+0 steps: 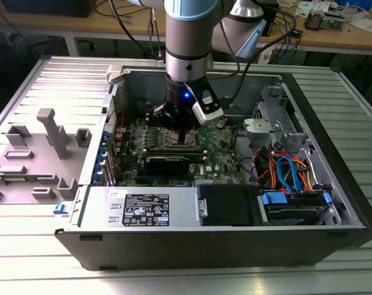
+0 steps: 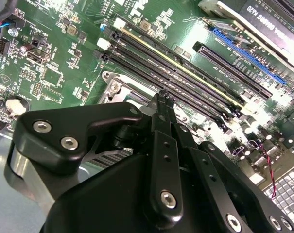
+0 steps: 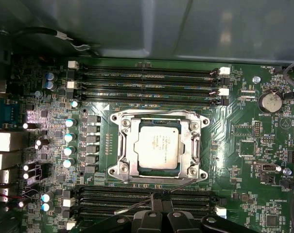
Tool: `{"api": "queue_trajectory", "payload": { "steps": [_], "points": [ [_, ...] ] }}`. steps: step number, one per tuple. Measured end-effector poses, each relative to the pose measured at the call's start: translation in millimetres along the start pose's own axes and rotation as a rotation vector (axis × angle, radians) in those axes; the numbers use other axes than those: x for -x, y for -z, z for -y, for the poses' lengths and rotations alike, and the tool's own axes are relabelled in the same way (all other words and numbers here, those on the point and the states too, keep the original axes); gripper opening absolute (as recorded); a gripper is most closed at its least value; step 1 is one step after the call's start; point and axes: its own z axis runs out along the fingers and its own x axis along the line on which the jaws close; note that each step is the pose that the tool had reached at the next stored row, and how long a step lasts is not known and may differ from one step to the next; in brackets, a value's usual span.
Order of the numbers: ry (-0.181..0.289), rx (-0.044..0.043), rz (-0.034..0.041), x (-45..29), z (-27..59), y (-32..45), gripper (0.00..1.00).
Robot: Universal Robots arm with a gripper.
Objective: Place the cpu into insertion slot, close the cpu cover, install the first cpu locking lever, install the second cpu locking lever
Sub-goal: 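Install the second cpu locking lever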
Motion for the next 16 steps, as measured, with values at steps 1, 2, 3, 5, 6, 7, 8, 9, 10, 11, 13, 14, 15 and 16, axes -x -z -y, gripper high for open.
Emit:
{"api": "queue_trajectory", "payload": {
  "steps": [1, 2, 3, 5, 6, 7, 8, 9, 10, 11, 13, 14, 15, 16],
  "points": [
    [0.0, 0.0003, -0.003, 0.3, 0.0, 0.1, 0.11],
    [0.002, 0.0003, -0.0116, 0.7, 0.0, 0.3, 0.11],
    [0.006, 0.0003, -0.0161, 0.7, 0.0, 0.3, 0.11],
    [0.032, 0.0004, -0.019, 0.7, 0.0, 0.3, 0.11],
    [0.05, 0.0003, -0.0188, 0.7, 0.0, 0.3, 0.11],
    [0.068, 0.0003, -0.0184, 0.6, 0.1, 0.0, 0.11],
    [0.072, 0.0003, -0.019, 0.6, 0.3, -0.3, 0.11],
    [0.072, 0.0004, -0.0197, 0.5, 0.6, -0.4, 0.11],
    [0.073, 0.0004, -0.02, 0.3, 0.9, -0.4, 0.11],
    [0.073, 0.0004, -0.0201, -0.2, 1.1, -0.5, 0.11],
    [0.075, 0.0004, -0.0202, -2.0, 1.2, -0.7, 0.11],
    [0.076, 0.0003, -0.0202, -4.1, 1.2, -0.9, 0.11],
    [0.077, 0.0004, -0.0202, -5.6, 1.1, -1.1, 0.11],
    [0.079, 0.0004, -0.0204, -8.1, 1.0, -1.5, 0.11]
  ]
}}
